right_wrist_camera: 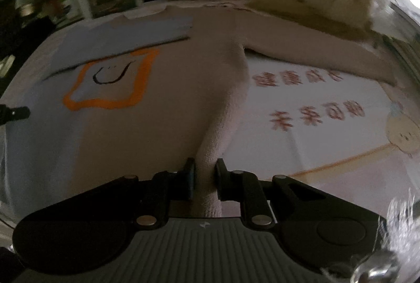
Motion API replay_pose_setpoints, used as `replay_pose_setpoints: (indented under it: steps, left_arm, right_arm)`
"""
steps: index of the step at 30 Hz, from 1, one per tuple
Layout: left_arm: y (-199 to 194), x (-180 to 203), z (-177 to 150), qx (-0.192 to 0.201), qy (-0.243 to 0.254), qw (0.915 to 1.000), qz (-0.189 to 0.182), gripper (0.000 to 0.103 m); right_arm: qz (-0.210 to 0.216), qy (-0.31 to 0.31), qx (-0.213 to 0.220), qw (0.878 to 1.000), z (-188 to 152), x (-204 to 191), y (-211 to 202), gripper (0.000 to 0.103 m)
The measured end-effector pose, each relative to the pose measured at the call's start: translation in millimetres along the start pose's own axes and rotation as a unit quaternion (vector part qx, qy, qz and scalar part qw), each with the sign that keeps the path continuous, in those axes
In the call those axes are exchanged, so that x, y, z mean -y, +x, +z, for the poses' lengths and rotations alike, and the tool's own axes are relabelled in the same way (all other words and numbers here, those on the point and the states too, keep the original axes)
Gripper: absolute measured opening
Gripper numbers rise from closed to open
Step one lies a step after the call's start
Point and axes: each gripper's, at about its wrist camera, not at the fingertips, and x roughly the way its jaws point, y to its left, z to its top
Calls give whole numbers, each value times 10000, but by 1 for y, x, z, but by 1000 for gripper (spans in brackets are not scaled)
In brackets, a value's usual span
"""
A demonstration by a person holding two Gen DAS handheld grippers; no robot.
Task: Fold clothes
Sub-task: 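Press the folded sleeve flat with the left gripper and release, then move the right gripper to the beige sleeve cuff and grasp it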
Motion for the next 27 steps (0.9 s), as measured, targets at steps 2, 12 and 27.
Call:
replay_pose_setpoints:
  steps: [2,12,27]
  left_arm:
    - [-1,-10,1,24,-21,10000,45,8]
    - [4,-31,6,21,183,9998,45,17]
    - [-43,-16,-14,515,750,9953,339,78]
  right_arm:
    - [29,-113,4,9999,2,-12,2,14]
    - [-131,-133,56,9998,4,-37,8,15]
    - [-666,729,273,9947,-20,-23,-38,77]
